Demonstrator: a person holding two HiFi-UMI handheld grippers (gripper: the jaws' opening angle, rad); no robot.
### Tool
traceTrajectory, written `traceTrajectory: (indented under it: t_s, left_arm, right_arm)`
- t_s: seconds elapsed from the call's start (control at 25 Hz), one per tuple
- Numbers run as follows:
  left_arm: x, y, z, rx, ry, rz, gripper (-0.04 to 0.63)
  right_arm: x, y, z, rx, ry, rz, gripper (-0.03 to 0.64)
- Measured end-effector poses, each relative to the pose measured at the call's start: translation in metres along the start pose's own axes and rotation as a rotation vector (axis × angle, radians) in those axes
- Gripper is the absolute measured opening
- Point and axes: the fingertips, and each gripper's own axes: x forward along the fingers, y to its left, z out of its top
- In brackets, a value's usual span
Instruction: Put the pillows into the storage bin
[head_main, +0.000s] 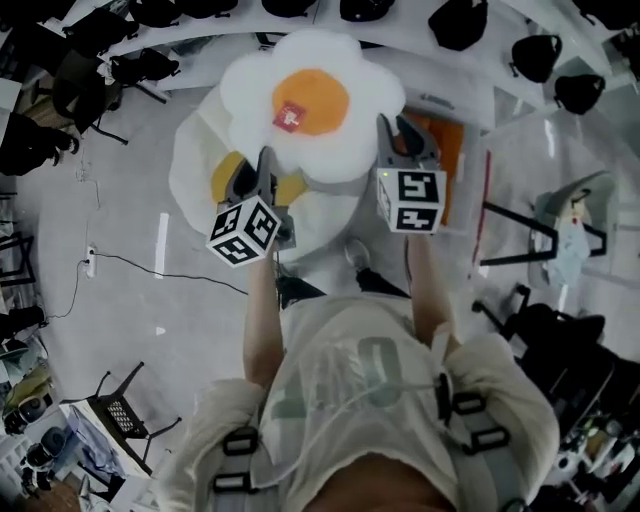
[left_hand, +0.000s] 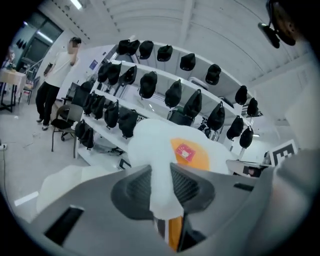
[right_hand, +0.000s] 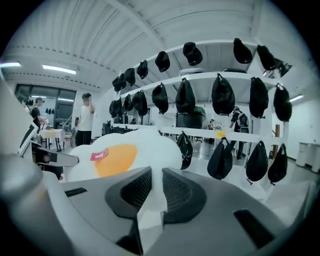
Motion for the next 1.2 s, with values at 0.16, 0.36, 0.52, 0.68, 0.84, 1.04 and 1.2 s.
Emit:
traceTrajectory:
  t_s: [0.16,0.36,0.52,0.68,0.84,1.04,1.2]
  left_arm:
    - [-0.011,-0.006,0.008,0.043,-0.039,0.027,0.091]
    - [-0.015,-0.009,0.009,0.076,-0.039,0.033,0.091]
    - [-0.014,-0.015,0.015,0.104,-0.043,0.026,0.091]
    - [-0.010,-0.022,0.016,0.121,-0.041,0.009,0.089]
    - [0.002,-0.033,0.014,0.148,-0.019,-0.022,0.089]
    - [0.036,-0.077,-0.001,0.193,0.039,-0.132,0.089]
    - [0.082,-0.144,-0.030,0.235,0.082,-0.258,0.089]
  right_arm:
    - [-0.004,0.001,0.008,-0.013,-0.023,0.021,0.063]
    - [-0.010,0.002,0.006,-0.012,-0.026,0.016,0.063]
    - [-0.013,-0.002,0.007,-0.002,-0.031,0.007,0.063]
    - [-0.015,-0.009,0.007,0.001,-0.037,-0.012,0.063]
    - [-0.018,-0.024,0.006,0.005,-0.039,-0.045,0.063]
    - [-0.036,-0.075,-0.008,0.026,-0.021,-0.156,0.063]
    - [-0.066,-0.148,-0.037,0.037,0.011,-0.277,0.063]
